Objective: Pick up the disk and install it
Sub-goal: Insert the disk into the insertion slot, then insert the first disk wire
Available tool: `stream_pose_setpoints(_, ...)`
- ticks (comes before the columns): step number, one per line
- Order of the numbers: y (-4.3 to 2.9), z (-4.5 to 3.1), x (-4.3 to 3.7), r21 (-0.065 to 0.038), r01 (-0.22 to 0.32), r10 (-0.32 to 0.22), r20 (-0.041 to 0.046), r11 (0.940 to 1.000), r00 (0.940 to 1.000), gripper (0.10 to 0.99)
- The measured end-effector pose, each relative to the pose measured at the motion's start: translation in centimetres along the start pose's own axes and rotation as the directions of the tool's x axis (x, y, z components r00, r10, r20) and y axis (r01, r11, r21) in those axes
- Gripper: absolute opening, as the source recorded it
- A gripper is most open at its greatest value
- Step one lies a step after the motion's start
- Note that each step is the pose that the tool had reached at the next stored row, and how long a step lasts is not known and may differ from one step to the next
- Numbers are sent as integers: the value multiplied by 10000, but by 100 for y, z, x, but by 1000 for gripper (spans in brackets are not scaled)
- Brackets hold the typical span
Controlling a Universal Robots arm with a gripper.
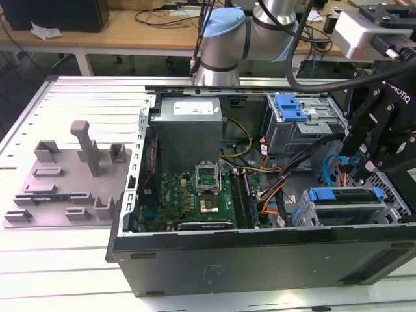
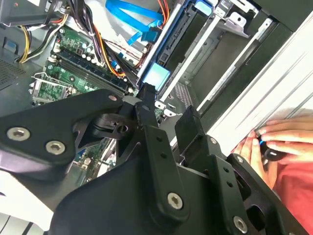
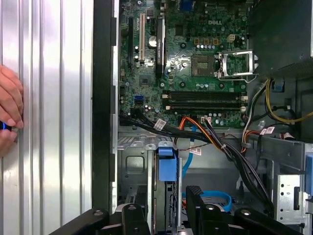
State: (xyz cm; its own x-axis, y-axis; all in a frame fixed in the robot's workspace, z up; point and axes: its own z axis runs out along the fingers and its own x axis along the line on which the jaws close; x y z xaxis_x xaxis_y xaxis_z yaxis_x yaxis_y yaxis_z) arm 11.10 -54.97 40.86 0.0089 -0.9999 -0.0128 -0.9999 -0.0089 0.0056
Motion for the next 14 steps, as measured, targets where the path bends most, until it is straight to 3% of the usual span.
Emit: stream_pose_setpoints(14,0,0,0,0,35,-35,-1,10000,10000,443)
